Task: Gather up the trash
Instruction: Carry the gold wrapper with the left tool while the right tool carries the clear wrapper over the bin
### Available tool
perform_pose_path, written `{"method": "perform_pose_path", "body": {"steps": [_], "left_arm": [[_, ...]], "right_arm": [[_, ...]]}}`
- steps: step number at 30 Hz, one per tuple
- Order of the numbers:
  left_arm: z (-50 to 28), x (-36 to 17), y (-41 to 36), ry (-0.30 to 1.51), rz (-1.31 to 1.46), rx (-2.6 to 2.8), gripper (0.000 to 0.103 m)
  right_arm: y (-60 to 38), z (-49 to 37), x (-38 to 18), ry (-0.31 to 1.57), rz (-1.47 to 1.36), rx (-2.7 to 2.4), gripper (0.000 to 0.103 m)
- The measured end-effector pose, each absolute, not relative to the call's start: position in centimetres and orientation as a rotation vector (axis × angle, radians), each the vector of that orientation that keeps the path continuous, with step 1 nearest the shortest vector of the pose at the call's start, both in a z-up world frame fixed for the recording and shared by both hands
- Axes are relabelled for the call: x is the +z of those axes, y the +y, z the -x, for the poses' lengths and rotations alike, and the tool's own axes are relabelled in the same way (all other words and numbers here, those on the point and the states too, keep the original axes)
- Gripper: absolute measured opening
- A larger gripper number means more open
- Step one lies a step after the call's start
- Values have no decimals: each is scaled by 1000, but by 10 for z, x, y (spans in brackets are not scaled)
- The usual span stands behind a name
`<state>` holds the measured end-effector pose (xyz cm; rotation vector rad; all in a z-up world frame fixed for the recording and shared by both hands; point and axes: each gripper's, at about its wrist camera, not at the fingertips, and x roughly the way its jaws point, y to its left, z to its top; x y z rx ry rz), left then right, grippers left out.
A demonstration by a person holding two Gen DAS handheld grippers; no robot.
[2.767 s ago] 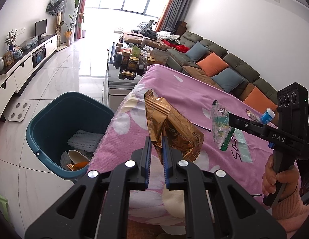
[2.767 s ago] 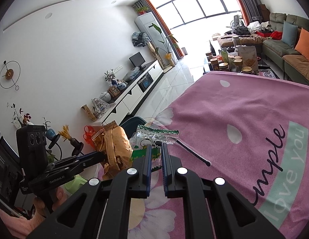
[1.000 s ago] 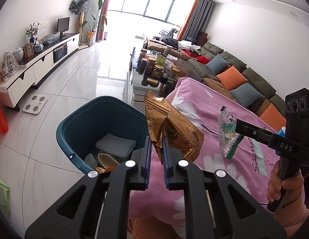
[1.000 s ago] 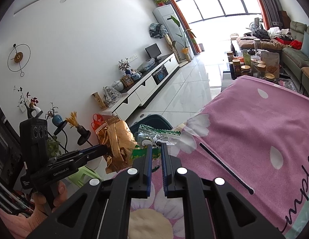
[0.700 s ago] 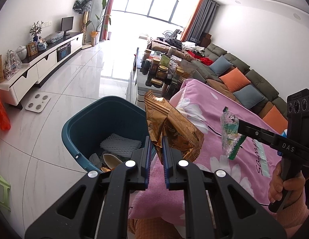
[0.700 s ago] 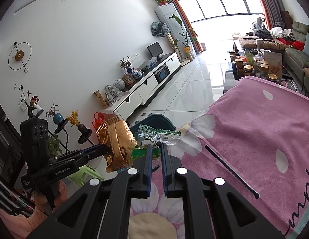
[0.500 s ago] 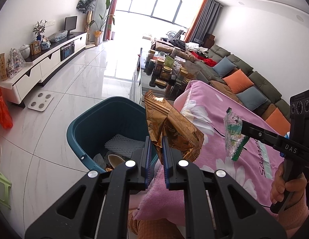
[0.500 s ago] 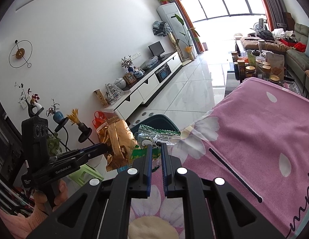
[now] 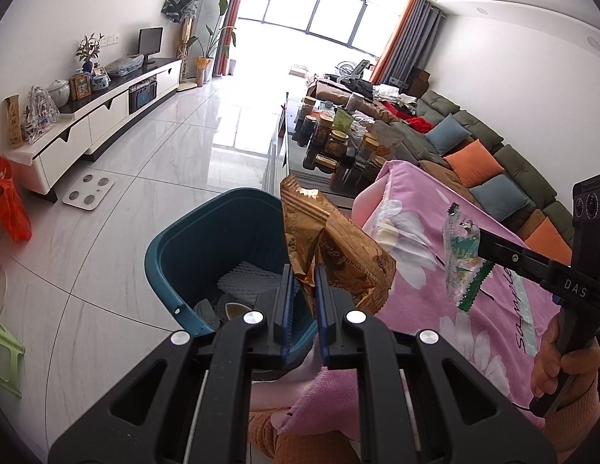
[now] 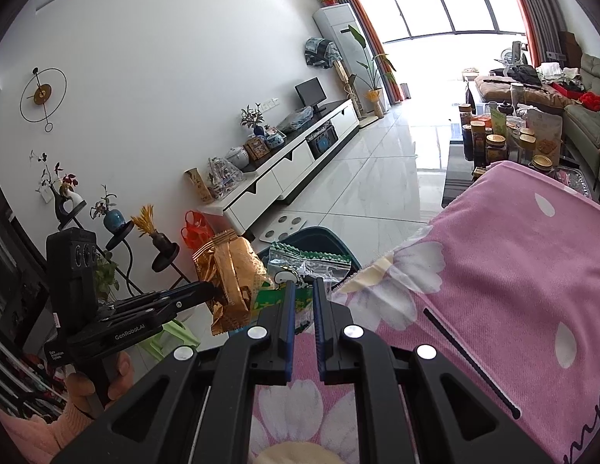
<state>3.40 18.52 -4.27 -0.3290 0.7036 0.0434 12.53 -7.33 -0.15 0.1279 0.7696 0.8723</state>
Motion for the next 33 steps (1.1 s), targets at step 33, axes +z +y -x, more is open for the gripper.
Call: {"method": "perform_pose_path", "body": {"steps": [33], "left_arm": [[-51, -58, 193, 744, 325, 129, 11]], "right_arm": [[-24, -138, -10, 829, -62, 886, 8]]}}
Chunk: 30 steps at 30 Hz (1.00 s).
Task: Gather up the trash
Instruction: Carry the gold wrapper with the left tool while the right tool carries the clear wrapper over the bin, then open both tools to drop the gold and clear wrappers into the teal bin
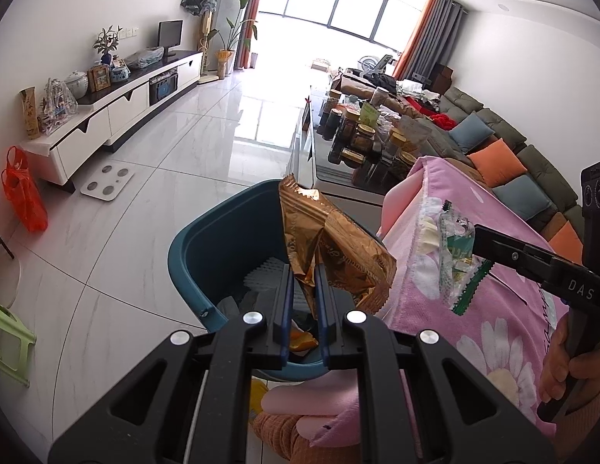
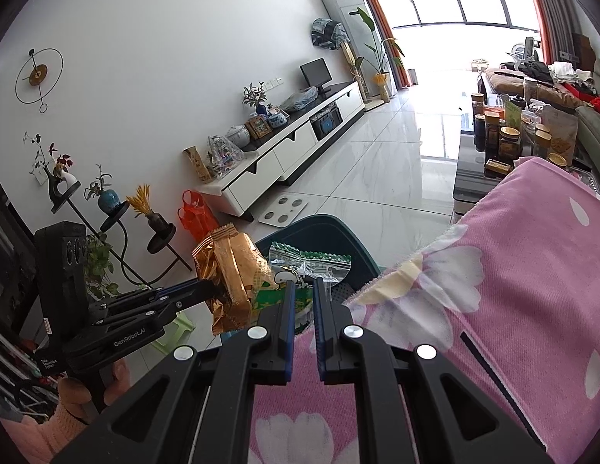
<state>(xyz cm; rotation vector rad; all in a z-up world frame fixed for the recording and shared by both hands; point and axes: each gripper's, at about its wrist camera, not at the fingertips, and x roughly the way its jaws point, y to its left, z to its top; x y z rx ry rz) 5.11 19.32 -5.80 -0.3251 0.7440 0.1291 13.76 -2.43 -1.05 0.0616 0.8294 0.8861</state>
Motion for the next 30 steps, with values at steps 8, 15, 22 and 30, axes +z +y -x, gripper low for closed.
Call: {"method": "perform_pose_path", "body": {"steps": [8, 15, 22, 30], "left_arm": [[-58, -63, 192, 759, 328, 149, 12], [-66, -73, 190, 781, 338, 174, 12], [-76, -83, 187, 804, 349, 191, 12], [-89, -104, 191, 832, 376, 181, 25]], "right_arm": [[-10, -143, -16, 847, -43, 876, 8], [11, -147, -21, 872, 1, 877, 8], [33, -152, -31, 910, 51, 863, 9], [49, -160, -45, 965, 67, 840, 17]]}}
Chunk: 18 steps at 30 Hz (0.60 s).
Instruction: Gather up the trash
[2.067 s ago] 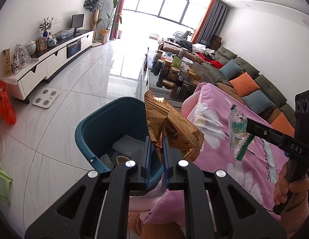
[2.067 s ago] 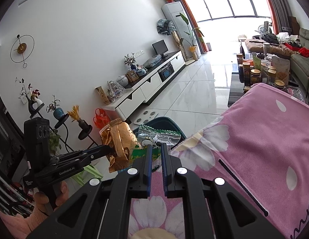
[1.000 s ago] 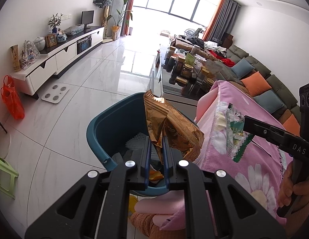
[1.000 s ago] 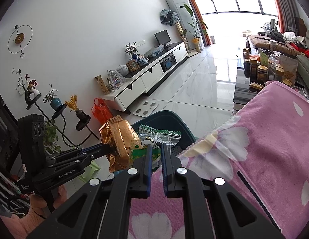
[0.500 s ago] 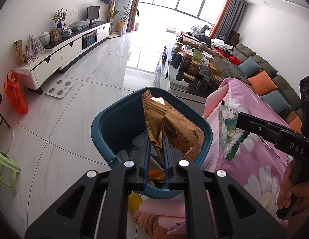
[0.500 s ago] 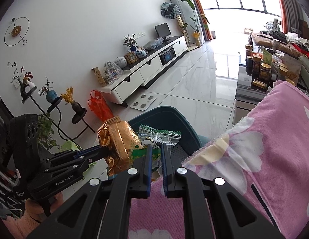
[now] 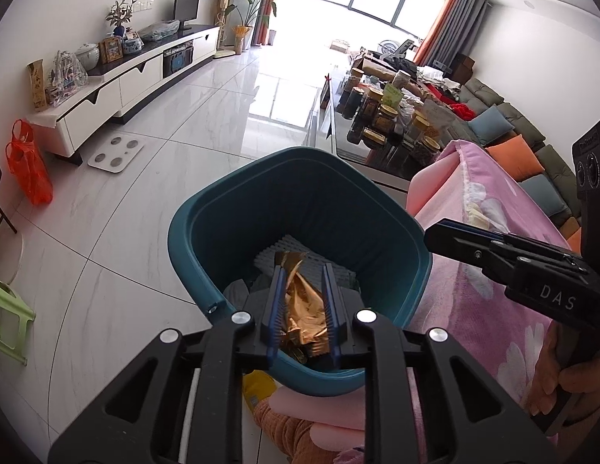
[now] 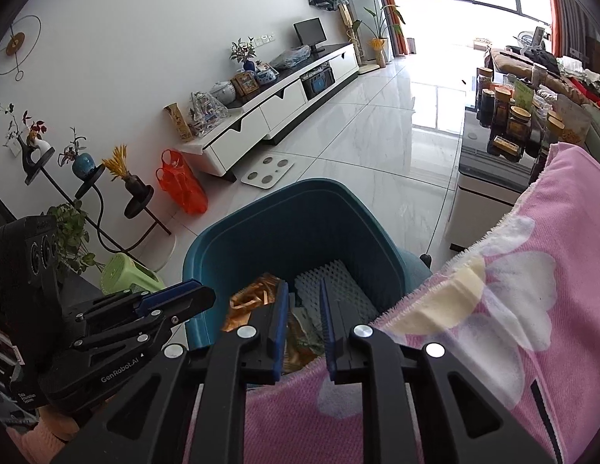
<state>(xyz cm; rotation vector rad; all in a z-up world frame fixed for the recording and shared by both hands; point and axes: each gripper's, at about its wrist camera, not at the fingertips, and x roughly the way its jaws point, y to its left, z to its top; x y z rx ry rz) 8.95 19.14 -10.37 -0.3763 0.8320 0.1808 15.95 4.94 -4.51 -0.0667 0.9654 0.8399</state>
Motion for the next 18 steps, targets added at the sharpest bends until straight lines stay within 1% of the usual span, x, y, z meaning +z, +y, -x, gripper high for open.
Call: {"method": "perform_pose_path", "body": {"steps": [3, 7, 8, 10, 11, 12, 13, 14, 15, 16, 17, 18], "left_arm": [[-91, -107, 191, 827, 376, 182, 32], [-89, -108, 192, 818, 383, 177, 34], [-88, -106, 191, 808, 378, 175, 36], [-83, -99, 188, 781, 364, 173, 48], [-79, -95, 186, 764, 353, 171, 51], [-74, -91, 183, 747, 341, 167, 54], [-70, -85, 181, 732, 329, 160, 58], [-65, -80, 177, 715, 316, 151, 60], [-60, -75, 172, 697, 301, 143, 65], [-56, -70, 166, 679, 284, 132, 69], [-51, -65, 162, 661, 267, 121, 72], [-46, -60, 156, 644, 251, 111, 78]], "right_arm": [[46, -157, -44, 961, 62, 842, 18], [33, -155, -39, 945, 36, 841, 21], [29, -154, -36, 938, 30, 842, 24], [19, -150, -31, 916, 22, 842, 26], [15, -146, -27, 905, 19, 843, 30], [10, -144, -25, 890, 14, 845, 35], [4, -141, -22, 876, 8, 842, 38], [-2, -137, -18, 861, 4, 840, 43], [-7, -133, -15, 845, -1, 839, 48], [-14, -129, -11, 827, -7, 836, 51], [-20, -125, -8, 810, -9, 832, 57], [-27, -120, -5, 792, -9, 828, 63]]}}
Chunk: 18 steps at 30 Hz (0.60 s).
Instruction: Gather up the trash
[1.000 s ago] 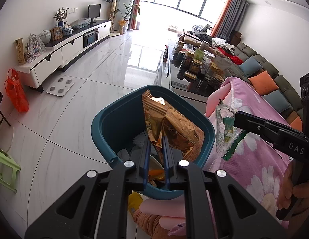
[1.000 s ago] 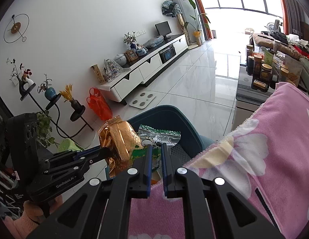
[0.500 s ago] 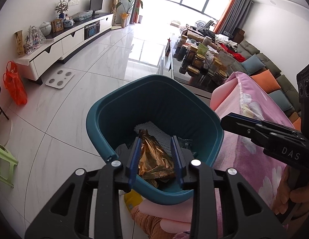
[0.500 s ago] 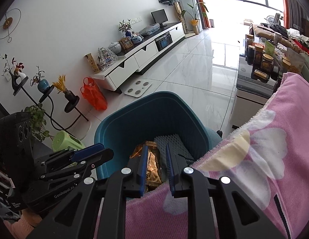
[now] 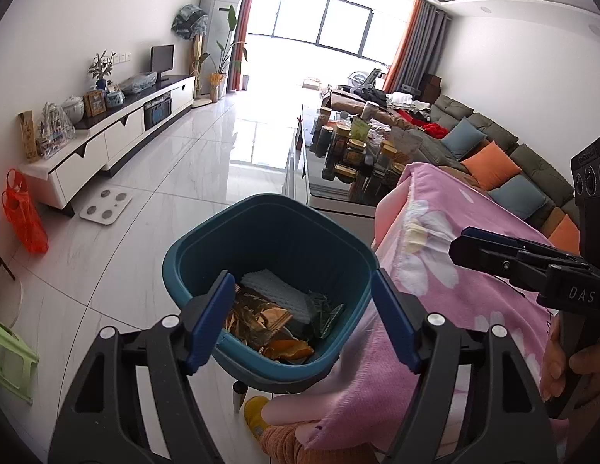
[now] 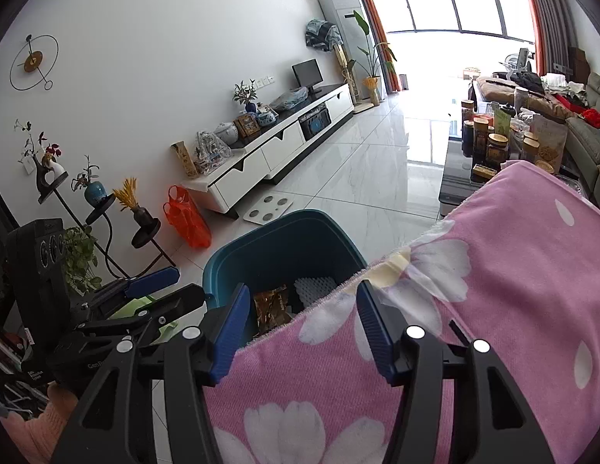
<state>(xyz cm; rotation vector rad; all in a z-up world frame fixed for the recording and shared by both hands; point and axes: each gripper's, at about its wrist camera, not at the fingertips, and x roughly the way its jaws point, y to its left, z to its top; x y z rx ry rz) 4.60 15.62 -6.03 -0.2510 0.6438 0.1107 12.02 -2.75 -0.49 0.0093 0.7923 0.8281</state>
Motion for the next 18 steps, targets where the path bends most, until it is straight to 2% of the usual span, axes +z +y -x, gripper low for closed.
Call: {"method": "perform_pose_path", "body": {"steps": [4, 6, 7, 9, 18], "left_arm": [[-28, -41, 129, 578, 200, 59, 94], [-21, -36, 113, 553, 178, 35, 97], [-18, -35, 104, 546, 170, 19, 97], [-14, -32, 87, 532, 156, -13, 97], [-8, -28, 5, 485, 126, -165, 97]], "right_arm": [[-61, -98, 4, 719, -5, 780, 74], [-79, -87, 7, 689, -14, 750, 79], [-88, -82, 8, 672, -15, 730, 80], [-106, -69, 10, 633, -12, 684, 90], [-199, -14, 4, 513, -44, 432, 96]]}}
